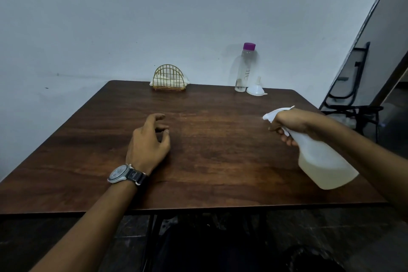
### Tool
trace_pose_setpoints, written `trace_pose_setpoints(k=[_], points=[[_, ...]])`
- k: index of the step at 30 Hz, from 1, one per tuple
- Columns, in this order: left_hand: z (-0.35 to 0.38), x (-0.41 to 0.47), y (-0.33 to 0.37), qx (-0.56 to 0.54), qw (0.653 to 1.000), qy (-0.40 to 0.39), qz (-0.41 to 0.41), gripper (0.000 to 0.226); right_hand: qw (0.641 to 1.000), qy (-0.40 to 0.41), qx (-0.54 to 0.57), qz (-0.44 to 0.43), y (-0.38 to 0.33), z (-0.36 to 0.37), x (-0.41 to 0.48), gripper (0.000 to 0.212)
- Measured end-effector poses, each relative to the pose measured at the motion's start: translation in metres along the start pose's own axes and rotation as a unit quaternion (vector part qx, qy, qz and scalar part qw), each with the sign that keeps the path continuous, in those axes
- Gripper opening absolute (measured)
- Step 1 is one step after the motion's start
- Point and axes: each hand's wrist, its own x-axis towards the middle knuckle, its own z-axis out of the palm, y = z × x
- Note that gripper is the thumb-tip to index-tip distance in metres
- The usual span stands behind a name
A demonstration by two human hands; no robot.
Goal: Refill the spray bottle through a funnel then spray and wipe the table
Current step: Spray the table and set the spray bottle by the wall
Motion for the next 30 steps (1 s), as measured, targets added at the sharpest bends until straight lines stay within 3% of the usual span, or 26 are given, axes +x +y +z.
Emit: trace_pose_setpoints(k=[2, 6, 11, 15, 17, 18, 20, 22, 30], points=[[0.000, 0.000, 0.000, -0.001, 1.000, 0.007, 0.004, 0.043, 1.000, -0.007, 0.014, 0.011, 0.005, 0.000, 0.001, 0.040], [0.000, -0.001, 0.001, -0.002, 1.000, 0.007, 0.004, 0.043, 0.999, -0.027, -0.003, -0.020, -0.002, 0.000, -0.008, 0.017], [-0.001, -0.001, 0.000, 0.007, 1.000, 0.001, 0.004, 0.043, 0.990, -0.104, -0.069, -0.067, -0.014, 0.028, -0.034, 0.013], [-0.002, -0.001, 0.000, 0.010, 1.000, -0.003, 0.000, 0.044, 0.985, -0.113, -0.116, -0.065, -0.020, 0.050, -0.050, 0.041], [-0.002, -0.001, 0.000, 0.010, 1.000, -0.004, -0.001, 0.043, 0.984, -0.121, -0.115, -0.067, -0.022, 0.058, -0.053, 0.021], [-0.002, -0.001, 0.001, 0.009, 1.000, -0.003, 0.000, 0.043, 0.984, -0.122, -0.104, -0.075, -0.023, 0.058, -0.053, 0.021], [-0.002, -0.001, 0.001, 0.009, 1.000, -0.002, 0.001, 0.042, 0.988, -0.104, -0.077, -0.085, -0.027, 0.054, -0.050, 0.033], [-0.002, -0.001, 0.001, 0.010, 1.000, 0.000, 0.001, 0.043, 0.990, -0.081, -0.062, -0.094, -0.034, 0.046, -0.044, 0.023], [-0.002, -0.001, 0.002, 0.016, 1.000, 0.003, 0.000, 0.043, 0.994, 0.017, 0.039, -0.099, -0.051, 0.034, -0.030, 0.027]])
